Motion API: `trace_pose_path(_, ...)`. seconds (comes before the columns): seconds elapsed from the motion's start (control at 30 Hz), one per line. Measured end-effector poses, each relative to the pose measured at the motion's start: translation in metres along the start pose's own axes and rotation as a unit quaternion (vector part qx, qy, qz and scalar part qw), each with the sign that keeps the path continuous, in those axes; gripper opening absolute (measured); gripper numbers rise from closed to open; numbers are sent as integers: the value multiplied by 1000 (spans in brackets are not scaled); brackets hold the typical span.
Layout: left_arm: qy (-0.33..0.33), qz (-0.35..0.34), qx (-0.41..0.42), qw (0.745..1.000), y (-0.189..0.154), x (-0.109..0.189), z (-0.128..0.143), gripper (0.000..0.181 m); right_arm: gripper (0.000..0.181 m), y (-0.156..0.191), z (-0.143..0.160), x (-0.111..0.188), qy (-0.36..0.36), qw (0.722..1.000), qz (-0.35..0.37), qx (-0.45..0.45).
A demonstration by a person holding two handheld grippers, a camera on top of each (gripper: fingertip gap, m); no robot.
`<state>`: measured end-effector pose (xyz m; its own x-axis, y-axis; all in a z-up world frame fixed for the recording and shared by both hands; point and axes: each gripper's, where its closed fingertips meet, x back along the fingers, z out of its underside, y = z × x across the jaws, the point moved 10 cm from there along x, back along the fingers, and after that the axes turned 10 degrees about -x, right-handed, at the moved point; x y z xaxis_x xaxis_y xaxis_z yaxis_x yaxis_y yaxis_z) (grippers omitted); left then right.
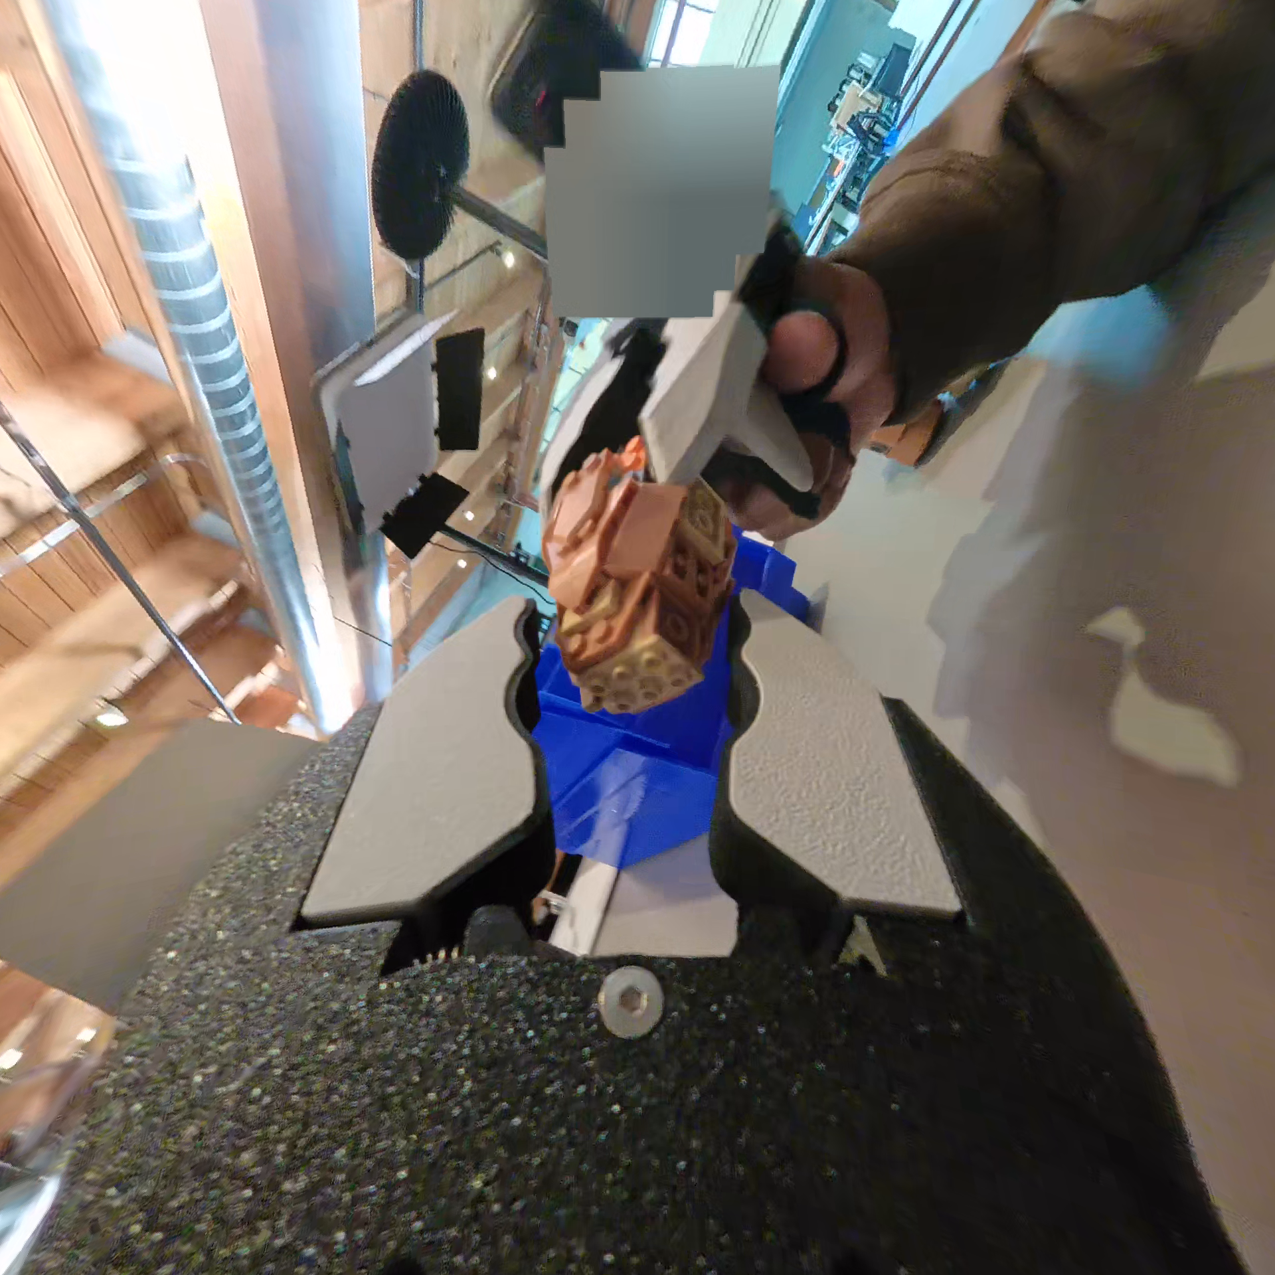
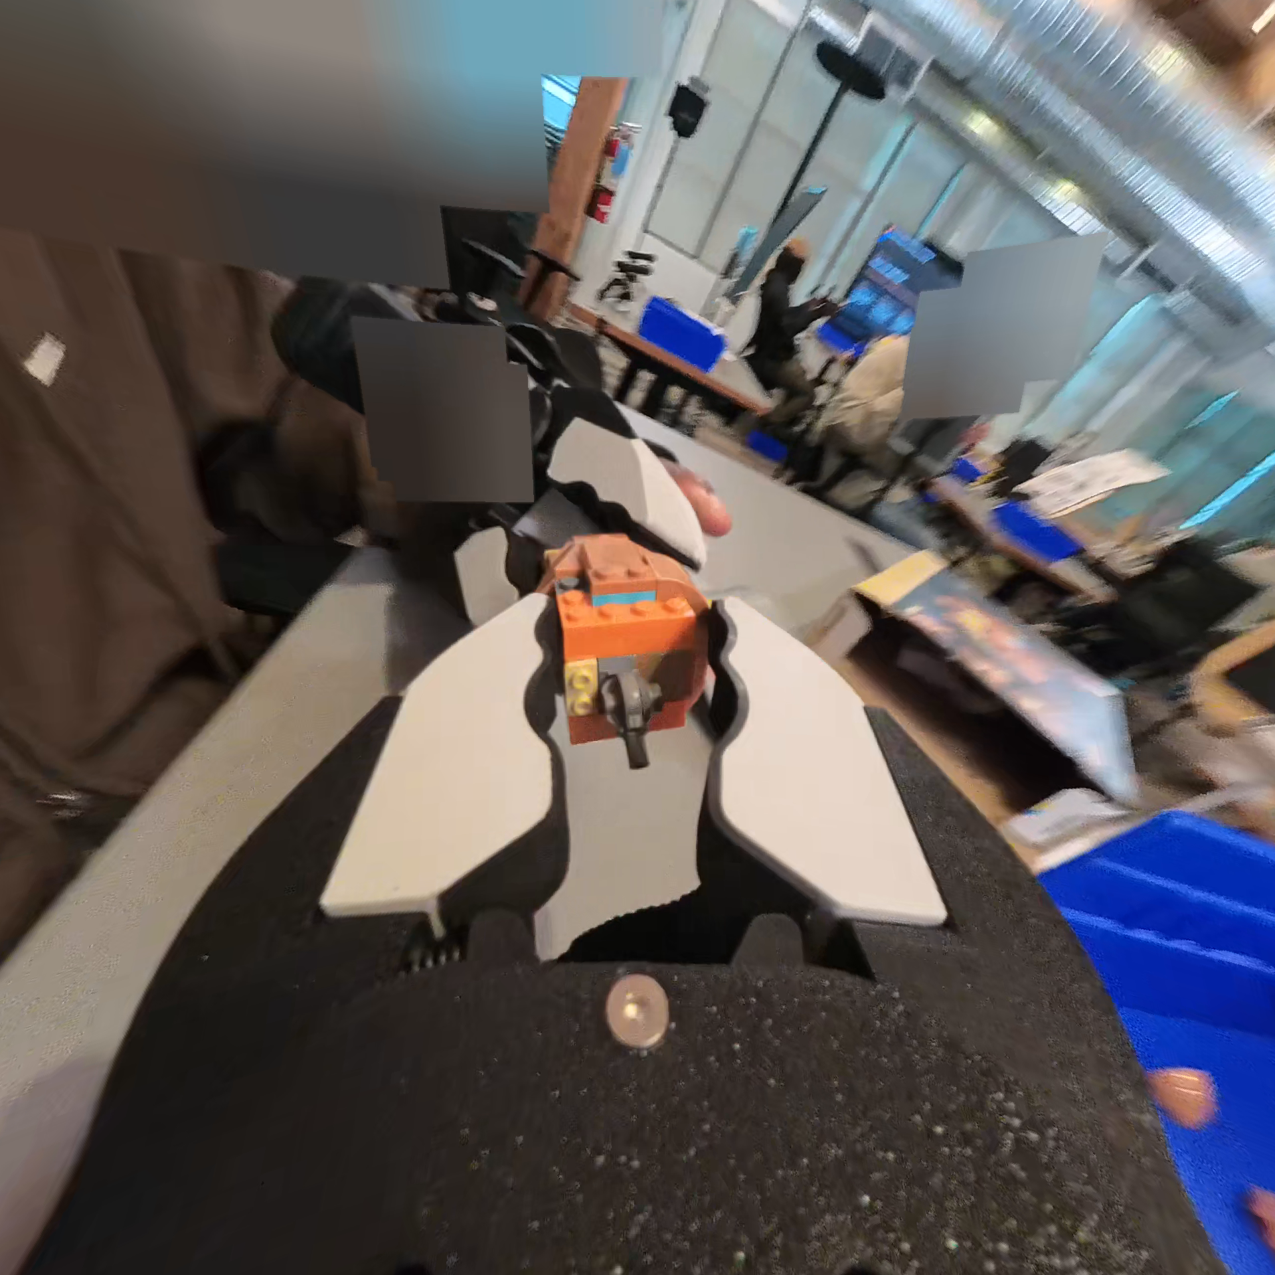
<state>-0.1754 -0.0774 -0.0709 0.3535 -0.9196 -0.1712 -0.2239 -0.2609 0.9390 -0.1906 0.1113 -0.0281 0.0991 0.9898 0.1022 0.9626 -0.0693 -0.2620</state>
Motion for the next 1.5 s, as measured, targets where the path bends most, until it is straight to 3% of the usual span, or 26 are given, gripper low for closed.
trace_pose_path(0.2, 9, 41, 124, 991, 7, -2, 12, 52, 42, 13, 1, -4, 4, 984, 87, 156)
trace_pose_path(0.37, -40, 86, 253, 963, 13, 0, 17, 53, 42, 17, 3, -8, 6, 977, 101, 187)
trace_pose_path(0.5, -66, 106, 296, 947, 14, 0, 18, 54, 42, 20, 4, -11, -1, 976, 98, 196)
trace_pose_path(0.83, -75, 130, 262, 953, 7, -1, 12, 57, 42, 27, 11, -22, -14, 981, 65, 180)
trace_pose_path(1.13, 62, 164, 243, 954, 4, -8, 26, 57, 40, 20, 14, -13, 27, 979, 60, 191)
trace_pose_path(1.27, 74, 177, 236, 953, 1, -9, 25, 56, 39, 17, 17, -11, 71, 965, 87, 236)
trace_pose_path(1.5, 63, 225, 228, 945, -9, -11, 21, 57, 36, 21, 23, -16, 98, 969, 49, 224)
